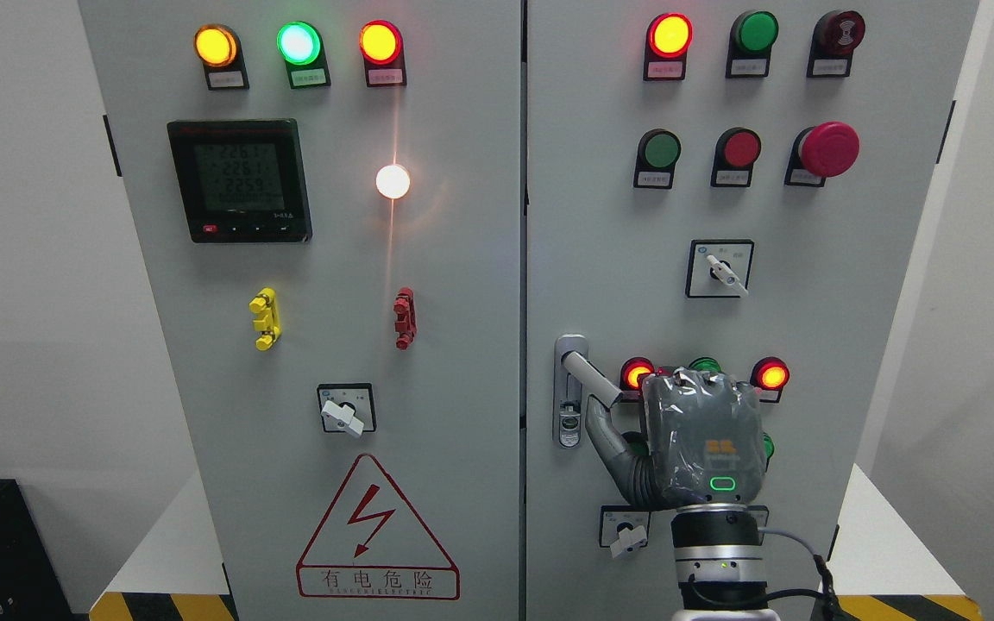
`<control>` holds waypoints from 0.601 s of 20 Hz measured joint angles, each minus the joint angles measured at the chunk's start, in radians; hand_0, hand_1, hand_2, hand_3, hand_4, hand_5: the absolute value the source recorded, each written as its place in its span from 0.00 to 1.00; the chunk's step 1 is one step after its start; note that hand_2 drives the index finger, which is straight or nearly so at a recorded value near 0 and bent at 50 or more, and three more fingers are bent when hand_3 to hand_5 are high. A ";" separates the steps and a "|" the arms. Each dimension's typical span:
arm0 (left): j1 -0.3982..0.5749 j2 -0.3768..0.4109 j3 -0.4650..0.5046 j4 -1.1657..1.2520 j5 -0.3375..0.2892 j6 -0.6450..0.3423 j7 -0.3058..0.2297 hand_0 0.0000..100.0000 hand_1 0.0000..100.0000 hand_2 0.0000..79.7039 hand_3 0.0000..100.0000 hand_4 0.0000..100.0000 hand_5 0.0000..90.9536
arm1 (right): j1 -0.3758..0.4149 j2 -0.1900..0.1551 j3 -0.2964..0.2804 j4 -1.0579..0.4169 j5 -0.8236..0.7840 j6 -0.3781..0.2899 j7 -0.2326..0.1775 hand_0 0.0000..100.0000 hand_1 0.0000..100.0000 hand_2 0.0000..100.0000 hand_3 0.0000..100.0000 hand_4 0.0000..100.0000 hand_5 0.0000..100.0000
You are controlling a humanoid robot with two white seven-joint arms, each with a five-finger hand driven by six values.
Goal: Release door handle
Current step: 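Hold the handle in its horizontal position with the right hand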
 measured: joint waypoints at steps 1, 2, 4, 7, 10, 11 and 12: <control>0.000 0.000 0.000 0.000 0.000 0.000 0.000 0.12 0.56 0.00 0.00 0.00 0.00 | 0.000 0.000 0.000 0.000 0.000 0.000 0.000 0.49 0.29 1.00 1.00 1.00 1.00; 0.000 0.000 0.000 0.000 0.000 0.000 0.000 0.12 0.56 0.00 0.00 0.00 0.00 | 0.000 0.000 0.000 0.000 0.000 0.000 0.000 0.49 0.29 1.00 1.00 1.00 1.00; 0.000 0.000 0.000 0.000 0.000 0.000 0.000 0.12 0.56 0.00 0.00 0.00 0.00 | 0.000 0.000 0.000 0.000 0.000 0.000 0.002 0.49 0.29 1.00 1.00 1.00 1.00; 0.000 0.000 0.000 0.000 0.000 0.000 0.000 0.12 0.56 0.00 0.00 0.00 0.00 | 0.000 0.000 -0.001 -0.001 -0.001 -0.001 0.004 0.49 0.29 1.00 1.00 1.00 1.00; 0.000 0.000 0.000 0.000 0.000 0.000 0.000 0.12 0.56 0.00 0.00 0.00 0.00 | 0.000 0.000 -0.004 -0.002 -0.001 -0.001 0.004 0.49 0.29 1.00 1.00 1.00 1.00; 0.000 0.000 0.000 0.000 0.000 0.000 0.000 0.12 0.56 0.00 0.00 0.00 0.00 | 0.000 0.000 -0.005 -0.003 -0.001 -0.001 0.004 0.49 0.29 1.00 1.00 1.00 1.00; 0.000 0.000 0.000 0.000 0.000 0.000 0.000 0.12 0.56 0.00 0.00 0.00 0.00 | 0.000 0.000 -0.006 -0.003 -0.002 -0.001 0.004 0.49 0.29 1.00 1.00 1.00 1.00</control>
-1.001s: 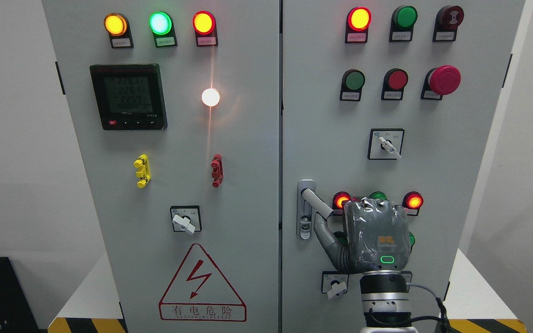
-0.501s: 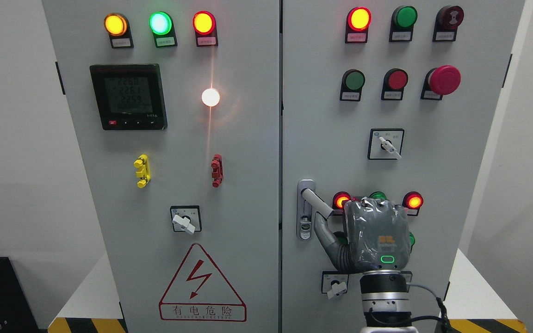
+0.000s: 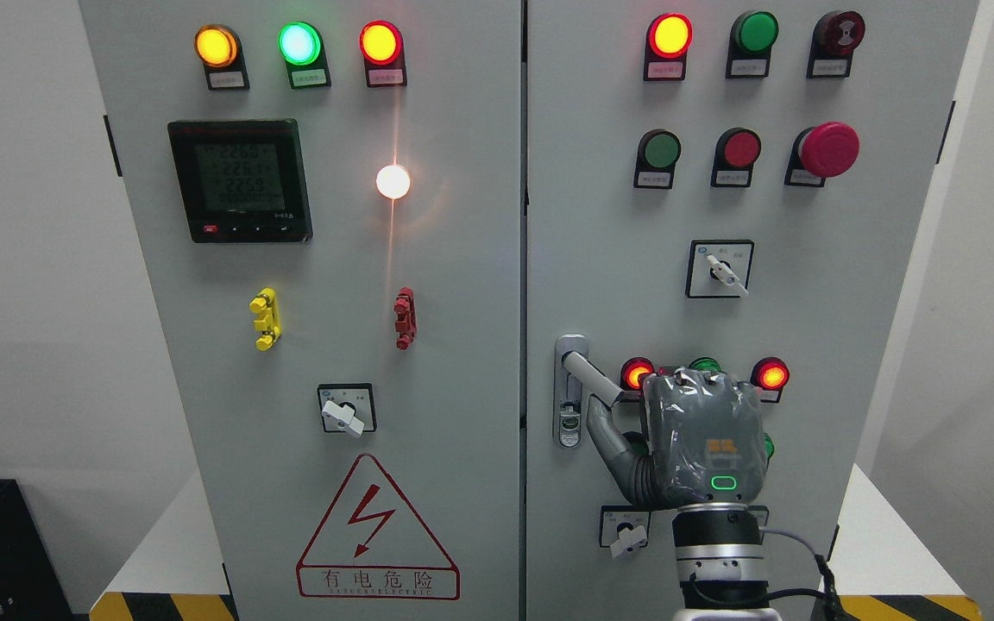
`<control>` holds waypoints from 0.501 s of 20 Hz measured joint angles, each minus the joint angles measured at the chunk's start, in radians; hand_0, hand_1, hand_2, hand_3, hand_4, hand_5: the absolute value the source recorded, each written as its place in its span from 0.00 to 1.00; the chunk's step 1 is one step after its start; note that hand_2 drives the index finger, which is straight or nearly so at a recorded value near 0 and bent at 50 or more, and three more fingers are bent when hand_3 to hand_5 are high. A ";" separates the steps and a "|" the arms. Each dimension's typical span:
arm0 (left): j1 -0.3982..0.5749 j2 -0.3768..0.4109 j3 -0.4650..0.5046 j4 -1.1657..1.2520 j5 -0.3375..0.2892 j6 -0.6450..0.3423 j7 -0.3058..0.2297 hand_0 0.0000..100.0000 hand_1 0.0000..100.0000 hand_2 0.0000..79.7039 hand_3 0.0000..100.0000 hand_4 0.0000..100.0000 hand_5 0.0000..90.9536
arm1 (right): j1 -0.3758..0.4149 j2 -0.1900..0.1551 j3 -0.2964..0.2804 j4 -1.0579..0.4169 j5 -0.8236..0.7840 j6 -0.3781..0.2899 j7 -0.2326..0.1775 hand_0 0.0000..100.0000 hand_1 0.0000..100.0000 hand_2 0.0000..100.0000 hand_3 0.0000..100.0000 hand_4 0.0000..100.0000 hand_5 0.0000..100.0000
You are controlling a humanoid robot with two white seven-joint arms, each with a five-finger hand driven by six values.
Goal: Release door handle
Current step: 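Hold the handle in its horizontal position with the right hand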
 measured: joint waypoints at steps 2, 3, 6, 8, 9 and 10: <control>0.000 0.000 0.000 0.000 0.000 0.000 0.000 0.12 0.56 0.00 0.00 0.00 0.00 | 0.000 0.000 -0.002 -0.001 0.000 0.000 0.000 0.49 0.29 1.00 1.00 1.00 1.00; 0.000 0.000 0.000 0.000 0.000 0.000 0.000 0.12 0.56 0.00 0.00 0.00 0.00 | 0.000 0.000 -0.002 -0.002 -0.001 0.000 0.000 0.49 0.29 1.00 1.00 1.00 1.00; 0.000 0.000 0.000 0.000 0.000 0.000 0.000 0.12 0.56 0.00 0.00 0.00 0.00 | 0.000 0.000 -0.004 -0.003 -0.001 0.000 0.000 0.49 0.29 1.00 1.00 1.00 1.00; 0.000 0.000 0.000 0.000 0.000 0.000 0.000 0.12 0.56 0.00 0.00 0.00 0.00 | 0.000 0.000 -0.004 -0.004 -0.001 0.000 0.000 0.49 0.29 1.00 1.00 1.00 1.00; 0.000 0.000 0.000 0.000 0.000 0.000 0.000 0.12 0.56 0.00 0.00 0.00 0.00 | 0.000 0.000 -0.005 -0.004 -0.001 0.000 0.000 0.49 0.29 1.00 1.00 1.00 1.00; 0.000 0.000 0.000 0.000 0.000 0.000 0.000 0.12 0.56 0.00 0.00 0.00 0.00 | 0.000 0.000 -0.005 -0.004 -0.001 0.000 0.000 0.49 0.29 1.00 1.00 1.00 1.00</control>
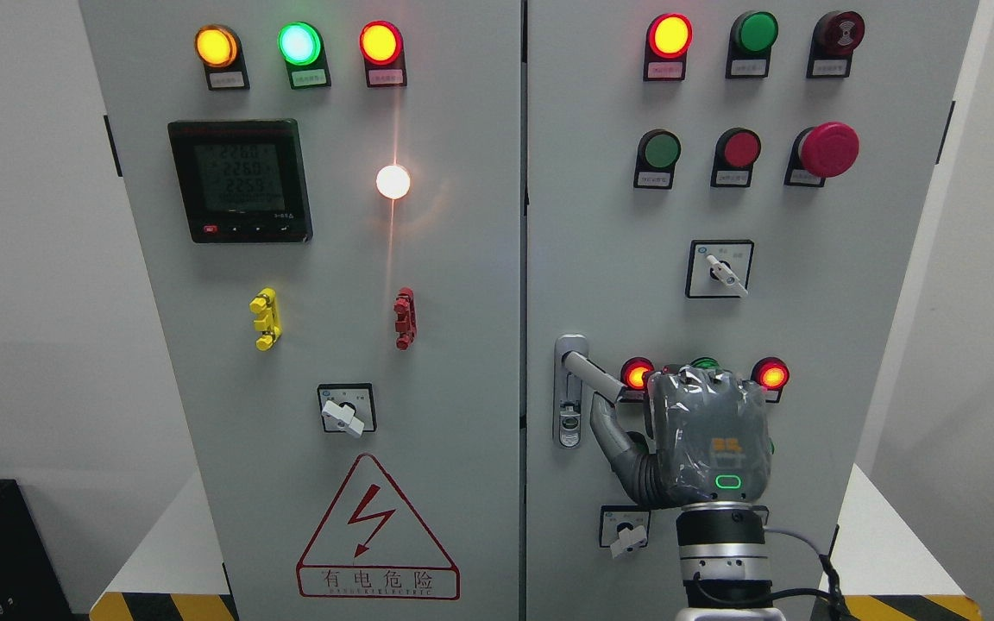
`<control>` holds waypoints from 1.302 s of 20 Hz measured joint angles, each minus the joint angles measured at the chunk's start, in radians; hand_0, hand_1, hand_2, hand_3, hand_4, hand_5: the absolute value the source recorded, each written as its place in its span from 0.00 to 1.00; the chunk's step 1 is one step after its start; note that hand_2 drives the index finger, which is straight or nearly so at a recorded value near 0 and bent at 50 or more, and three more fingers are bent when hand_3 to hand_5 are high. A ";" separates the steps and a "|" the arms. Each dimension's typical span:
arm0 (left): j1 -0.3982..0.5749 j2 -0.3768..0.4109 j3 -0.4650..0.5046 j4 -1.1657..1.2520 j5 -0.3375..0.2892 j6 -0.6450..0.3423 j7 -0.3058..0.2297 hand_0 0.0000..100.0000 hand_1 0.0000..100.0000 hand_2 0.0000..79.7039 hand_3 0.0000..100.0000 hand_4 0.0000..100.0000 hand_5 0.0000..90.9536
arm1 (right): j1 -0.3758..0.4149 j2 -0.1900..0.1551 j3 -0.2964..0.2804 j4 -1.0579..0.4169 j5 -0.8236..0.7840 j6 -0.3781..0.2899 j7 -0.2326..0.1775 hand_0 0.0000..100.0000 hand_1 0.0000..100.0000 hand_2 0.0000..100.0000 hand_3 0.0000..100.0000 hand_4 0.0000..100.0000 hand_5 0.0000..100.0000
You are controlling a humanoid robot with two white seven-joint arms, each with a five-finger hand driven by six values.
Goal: Release door handle
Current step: 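Hold the handle in its horizontal position with the right hand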
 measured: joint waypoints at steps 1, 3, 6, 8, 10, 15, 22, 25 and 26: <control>0.000 0.000 0.000 0.000 0.000 0.000 0.000 0.12 0.56 0.00 0.00 0.00 0.00 | 0.000 0.000 0.000 0.000 0.000 0.000 0.000 0.49 0.29 1.00 1.00 1.00 1.00; 0.000 0.000 0.000 0.000 0.000 0.000 0.000 0.12 0.56 0.00 0.00 0.00 0.00 | -0.001 0.000 -0.001 -0.001 0.000 0.000 0.000 0.49 0.28 1.00 1.00 1.00 1.00; 0.000 0.000 0.000 0.000 0.000 0.000 0.000 0.12 0.56 0.00 0.00 0.00 0.00 | -0.001 0.000 -0.001 -0.002 0.000 0.001 0.000 0.49 0.28 1.00 1.00 1.00 1.00; 0.000 0.000 0.000 0.000 0.000 0.000 0.000 0.12 0.56 0.00 0.00 0.00 0.00 | -0.003 0.000 -0.002 -0.002 0.000 0.000 0.000 0.49 0.28 1.00 1.00 1.00 1.00; 0.000 0.000 0.000 0.000 0.000 0.000 0.000 0.12 0.56 0.00 0.00 0.00 0.00 | -0.005 0.000 -0.002 -0.003 0.000 0.000 0.000 0.49 0.28 1.00 1.00 1.00 1.00; 0.000 0.000 0.000 0.000 0.000 0.000 0.000 0.12 0.56 0.00 0.00 0.00 0.00 | -0.008 0.000 -0.003 -0.004 0.000 0.000 0.001 0.49 0.28 1.00 1.00 1.00 1.00; 0.000 0.000 0.000 0.000 0.000 0.000 0.000 0.12 0.56 0.00 0.00 0.00 0.00 | -0.009 0.000 -0.006 -0.005 0.000 -0.002 0.001 0.49 0.28 1.00 1.00 1.00 1.00; 0.000 0.000 0.000 0.000 0.000 0.000 0.000 0.12 0.56 0.00 0.00 0.00 0.00 | -0.010 0.000 -0.007 -0.005 0.000 -0.002 0.001 0.49 0.28 1.00 1.00 1.00 1.00; 0.000 0.000 0.000 0.000 0.000 0.000 0.000 0.12 0.56 0.00 0.00 0.00 0.00 | -0.010 0.000 -0.007 -0.005 0.000 -0.002 0.001 0.49 0.28 1.00 1.00 1.00 1.00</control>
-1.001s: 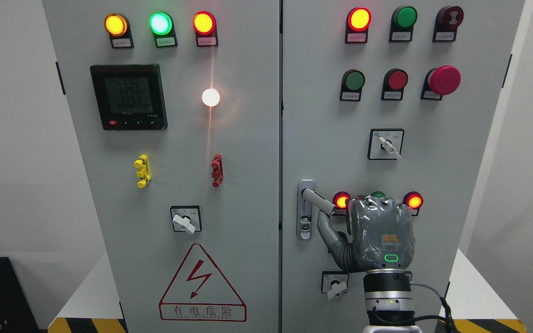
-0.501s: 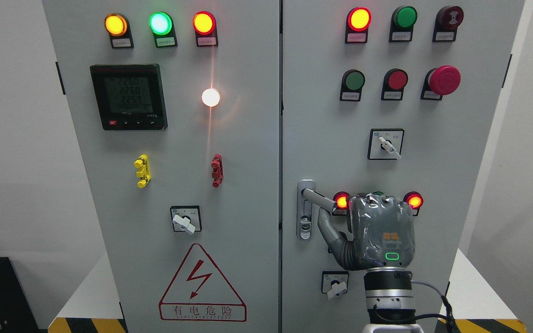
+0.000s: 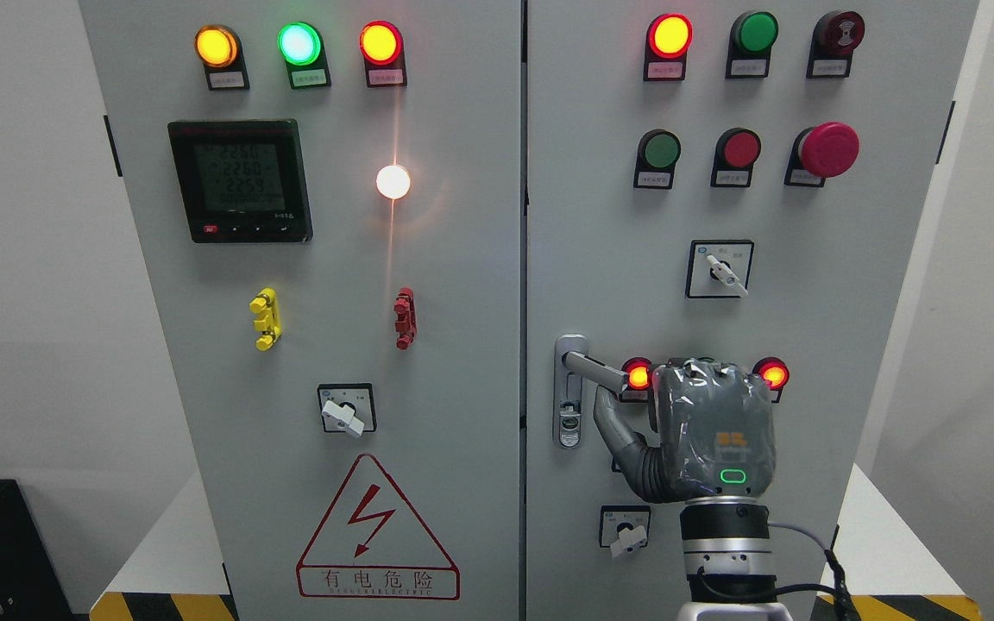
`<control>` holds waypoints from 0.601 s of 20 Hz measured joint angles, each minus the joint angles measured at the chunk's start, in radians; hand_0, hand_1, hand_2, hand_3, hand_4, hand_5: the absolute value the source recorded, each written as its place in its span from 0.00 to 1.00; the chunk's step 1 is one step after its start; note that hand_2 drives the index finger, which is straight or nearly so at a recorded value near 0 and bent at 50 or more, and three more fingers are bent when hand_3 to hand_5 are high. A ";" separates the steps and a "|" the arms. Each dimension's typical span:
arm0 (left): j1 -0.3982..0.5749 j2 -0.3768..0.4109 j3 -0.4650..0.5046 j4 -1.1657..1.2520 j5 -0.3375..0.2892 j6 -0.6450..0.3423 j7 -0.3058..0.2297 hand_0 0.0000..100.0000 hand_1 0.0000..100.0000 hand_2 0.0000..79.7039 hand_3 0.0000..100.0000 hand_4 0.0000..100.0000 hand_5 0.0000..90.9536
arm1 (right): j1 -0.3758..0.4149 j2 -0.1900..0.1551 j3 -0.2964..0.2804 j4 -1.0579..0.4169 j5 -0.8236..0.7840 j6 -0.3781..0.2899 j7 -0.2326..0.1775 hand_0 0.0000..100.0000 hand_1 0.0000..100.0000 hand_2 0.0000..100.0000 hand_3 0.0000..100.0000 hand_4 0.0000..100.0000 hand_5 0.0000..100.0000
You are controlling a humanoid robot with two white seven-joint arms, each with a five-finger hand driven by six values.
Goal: Release door handle
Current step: 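Hold the handle in its horizontal position with the right hand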
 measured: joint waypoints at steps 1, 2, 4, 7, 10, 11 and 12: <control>0.000 0.000 0.000 0.000 0.000 0.000 0.000 0.12 0.56 0.00 0.00 0.00 0.00 | 0.000 0.000 0.000 0.000 0.000 0.000 0.000 0.49 0.28 1.00 1.00 1.00 1.00; 0.000 0.000 0.000 0.000 0.000 0.000 0.000 0.12 0.56 0.00 0.00 0.00 0.00 | 0.000 0.000 -0.001 0.000 0.000 0.000 0.000 0.49 0.28 1.00 1.00 1.00 1.00; 0.000 0.000 0.000 0.000 0.000 0.000 0.000 0.12 0.56 0.00 0.00 0.00 0.00 | 0.000 0.000 -0.001 0.000 0.000 0.000 0.000 0.49 0.28 1.00 1.00 1.00 1.00; 0.000 0.000 0.000 0.000 0.000 0.000 0.000 0.12 0.56 0.00 0.00 0.00 0.00 | -0.002 0.000 -0.002 0.000 0.000 0.000 0.000 0.49 0.28 1.00 1.00 1.00 1.00; 0.000 0.000 0.000 0.000 0.000 0.000 0.000 0.12 0.56 0.00 0.00 0.00 0.00 | -0.004 0.000 -0.002 0.000 -0.001 0.000 0.000 0.49 0.28 1.00 1.00 1.00 1.00; 0.000 0.000 0.000 0.000 0.000 0.000 0.000 0.12 0.56 0.00 0.00 0.00 0.00 | -0.004 0.000 -0.003 0.000 -0.001 0.000 0.000 0.49 0.28 1.00 1.00 1.00 1.00; 0.000 0.000 0.000 0.000 0.000 0.000 0.000 0.12 0.56 0.00 0.00 0.00 0.00 | -0.005 0.000 -0.003 0.000 -0.001 0.000 0.000 0.49 0.28 1.00 1.00 1.00 1.00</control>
